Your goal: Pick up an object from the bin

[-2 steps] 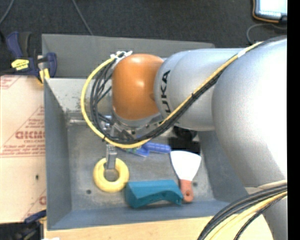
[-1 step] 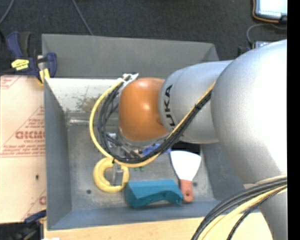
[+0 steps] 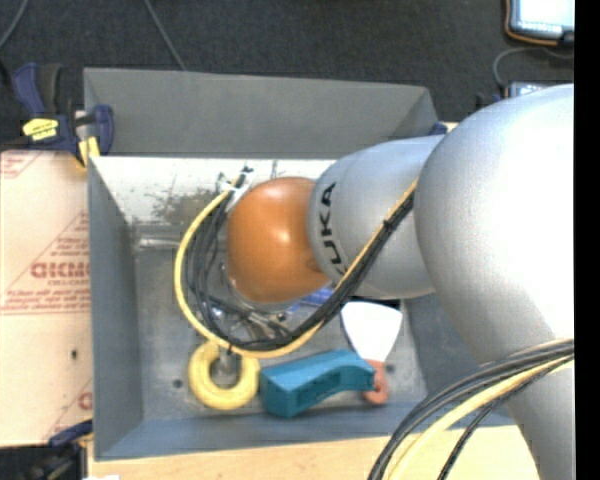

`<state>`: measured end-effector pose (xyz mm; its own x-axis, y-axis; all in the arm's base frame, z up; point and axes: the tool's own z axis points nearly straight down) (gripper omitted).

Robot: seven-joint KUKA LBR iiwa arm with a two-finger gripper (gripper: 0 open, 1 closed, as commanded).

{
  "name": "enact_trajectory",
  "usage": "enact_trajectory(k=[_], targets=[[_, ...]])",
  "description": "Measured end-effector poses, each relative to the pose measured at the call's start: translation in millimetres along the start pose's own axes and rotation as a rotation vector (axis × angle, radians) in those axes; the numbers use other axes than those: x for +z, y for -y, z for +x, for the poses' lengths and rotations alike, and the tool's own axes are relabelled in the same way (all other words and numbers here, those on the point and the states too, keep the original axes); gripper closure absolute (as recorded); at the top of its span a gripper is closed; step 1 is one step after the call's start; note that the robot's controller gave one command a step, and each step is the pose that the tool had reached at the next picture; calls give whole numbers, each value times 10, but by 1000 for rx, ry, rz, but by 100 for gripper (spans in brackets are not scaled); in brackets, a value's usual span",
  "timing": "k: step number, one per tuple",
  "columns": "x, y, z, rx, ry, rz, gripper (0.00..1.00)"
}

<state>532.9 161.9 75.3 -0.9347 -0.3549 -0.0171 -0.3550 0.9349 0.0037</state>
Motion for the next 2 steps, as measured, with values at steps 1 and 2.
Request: enact_trajectory(k=[1, 2], targets=[[0, 0, 0, 1, 0, 0, 100], [-1544, 17, 27, 81, 8, 1, 100]])
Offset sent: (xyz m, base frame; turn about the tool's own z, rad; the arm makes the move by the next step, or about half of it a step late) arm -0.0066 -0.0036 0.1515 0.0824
